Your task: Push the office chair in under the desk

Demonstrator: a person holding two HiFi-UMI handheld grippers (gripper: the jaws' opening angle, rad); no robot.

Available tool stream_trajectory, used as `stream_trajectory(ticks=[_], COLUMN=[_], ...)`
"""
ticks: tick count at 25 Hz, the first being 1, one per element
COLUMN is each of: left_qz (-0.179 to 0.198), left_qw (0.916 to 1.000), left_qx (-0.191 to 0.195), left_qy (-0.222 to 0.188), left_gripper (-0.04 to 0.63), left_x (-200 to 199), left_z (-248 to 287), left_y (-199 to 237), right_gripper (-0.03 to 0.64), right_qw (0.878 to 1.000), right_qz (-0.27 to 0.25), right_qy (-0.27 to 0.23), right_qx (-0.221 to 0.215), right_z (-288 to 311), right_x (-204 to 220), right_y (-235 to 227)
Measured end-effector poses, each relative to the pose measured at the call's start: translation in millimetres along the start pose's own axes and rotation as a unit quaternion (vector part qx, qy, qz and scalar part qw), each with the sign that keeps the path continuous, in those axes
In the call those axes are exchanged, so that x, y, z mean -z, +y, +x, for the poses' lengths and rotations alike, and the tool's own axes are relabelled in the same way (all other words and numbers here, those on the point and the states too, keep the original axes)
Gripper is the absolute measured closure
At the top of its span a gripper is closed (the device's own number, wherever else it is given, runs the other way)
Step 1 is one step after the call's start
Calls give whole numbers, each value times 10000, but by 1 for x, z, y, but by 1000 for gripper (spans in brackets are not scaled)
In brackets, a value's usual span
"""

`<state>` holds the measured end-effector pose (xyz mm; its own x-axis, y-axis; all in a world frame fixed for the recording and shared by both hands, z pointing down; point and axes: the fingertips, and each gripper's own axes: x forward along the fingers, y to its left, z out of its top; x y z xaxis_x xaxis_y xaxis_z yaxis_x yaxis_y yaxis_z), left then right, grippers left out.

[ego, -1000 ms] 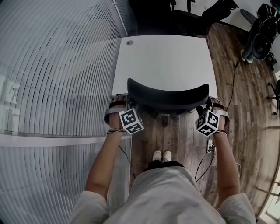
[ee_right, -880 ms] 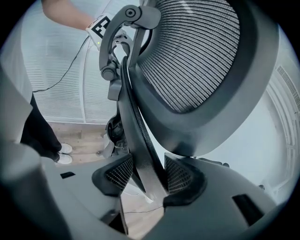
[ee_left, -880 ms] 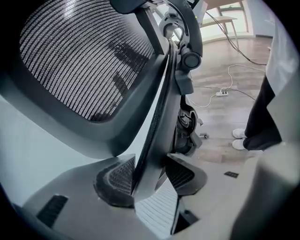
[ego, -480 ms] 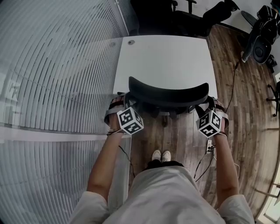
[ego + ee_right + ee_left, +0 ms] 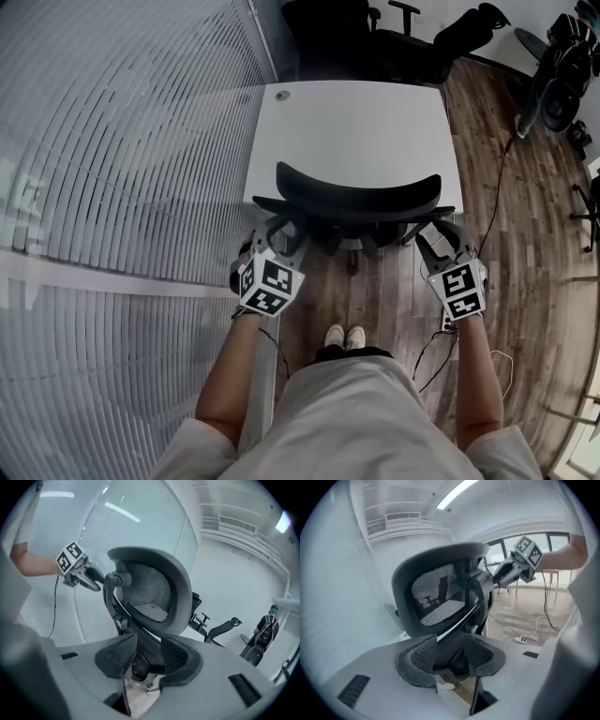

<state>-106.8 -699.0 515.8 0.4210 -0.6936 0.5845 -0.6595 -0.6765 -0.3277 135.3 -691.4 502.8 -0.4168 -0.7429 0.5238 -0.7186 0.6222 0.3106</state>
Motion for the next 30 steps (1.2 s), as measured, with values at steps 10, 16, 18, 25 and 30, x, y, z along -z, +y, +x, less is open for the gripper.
stream_trajectory(ticks=[10, 16, 18, 25, 30], left_qz=[-1031, -1483, -1637, -1977, -2024], left_qw=[9768, 9530, 9492, 9330, 9323], left_qx=[613, 879, 1015, 970, 828], left_qy=[-1771, -2491, -2487, -2846, -2880], left_gripper=[495, 511, 521, 551, 556], left_x=[-91, -127, -129, -138, -140], left_z=[-64, -99, -104, -130, -143], left_y=[-55, -75, -83, -91, -91], right_gripper=[531, 563, 568, 584, 588], right_qw=[9869, 9791, 9765, 9678, 9615], right_qz=[1018, 1076, 1127, 1303, 1418], right_qy=[-1203, -1674, -1780, -2041, -2257], right_qx=[-336, -416, -460, -683, -669], right_z=[-59, -89, -98, -118, -130], right_x=[-67, -100, -108, -130, -142], right_y=[43, 59, 65, 93, 103])
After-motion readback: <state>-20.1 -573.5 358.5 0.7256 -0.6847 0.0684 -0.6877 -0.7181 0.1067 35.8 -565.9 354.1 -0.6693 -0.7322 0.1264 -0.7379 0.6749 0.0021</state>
